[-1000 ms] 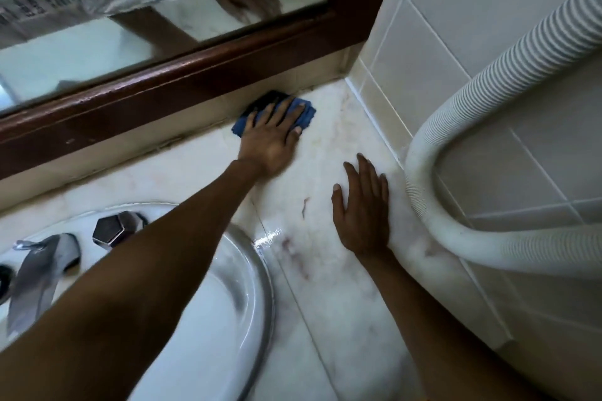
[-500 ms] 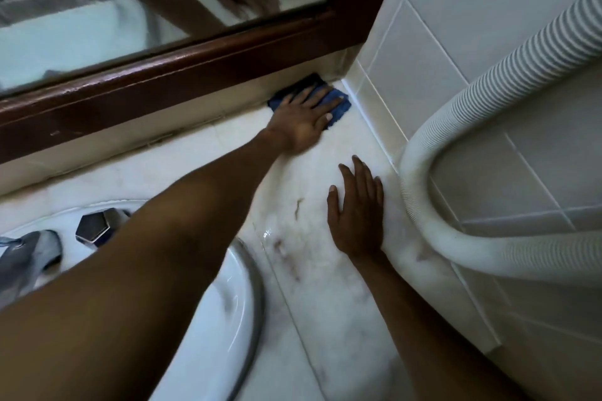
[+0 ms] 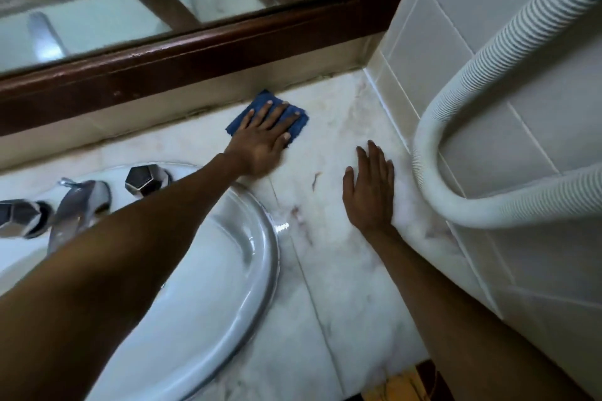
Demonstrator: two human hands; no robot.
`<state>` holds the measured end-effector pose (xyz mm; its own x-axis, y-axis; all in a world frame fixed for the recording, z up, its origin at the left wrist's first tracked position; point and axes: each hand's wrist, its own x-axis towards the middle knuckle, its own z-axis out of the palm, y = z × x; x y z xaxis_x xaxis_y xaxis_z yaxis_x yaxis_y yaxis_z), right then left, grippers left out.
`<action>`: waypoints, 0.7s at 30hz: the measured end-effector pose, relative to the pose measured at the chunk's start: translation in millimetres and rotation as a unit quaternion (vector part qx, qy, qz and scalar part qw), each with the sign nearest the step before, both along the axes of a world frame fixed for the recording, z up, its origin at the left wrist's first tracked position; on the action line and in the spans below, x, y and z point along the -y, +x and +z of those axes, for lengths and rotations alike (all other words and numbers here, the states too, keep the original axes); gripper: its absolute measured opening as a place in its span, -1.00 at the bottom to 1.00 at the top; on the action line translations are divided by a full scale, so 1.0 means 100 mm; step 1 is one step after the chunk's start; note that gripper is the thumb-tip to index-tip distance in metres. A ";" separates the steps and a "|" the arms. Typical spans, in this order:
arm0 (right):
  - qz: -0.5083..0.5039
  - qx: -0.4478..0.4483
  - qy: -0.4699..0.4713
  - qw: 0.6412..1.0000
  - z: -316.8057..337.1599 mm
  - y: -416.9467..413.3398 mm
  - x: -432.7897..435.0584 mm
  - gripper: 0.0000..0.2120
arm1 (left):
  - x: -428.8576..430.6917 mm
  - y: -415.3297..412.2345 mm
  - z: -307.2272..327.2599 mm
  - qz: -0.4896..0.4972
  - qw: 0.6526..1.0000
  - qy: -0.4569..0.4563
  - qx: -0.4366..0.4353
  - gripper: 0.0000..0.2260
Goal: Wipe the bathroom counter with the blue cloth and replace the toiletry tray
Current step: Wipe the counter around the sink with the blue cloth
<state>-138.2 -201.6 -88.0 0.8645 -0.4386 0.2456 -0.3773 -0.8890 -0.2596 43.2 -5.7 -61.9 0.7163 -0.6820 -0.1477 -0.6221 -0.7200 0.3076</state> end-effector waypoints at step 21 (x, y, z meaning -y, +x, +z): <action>0.173 -0.099 0.076 0.977 0.21 -1.71 0.02 -0.51 | -0.31 -3.48 0.06 0.104 0.994 -0.012 -0.013 -0.52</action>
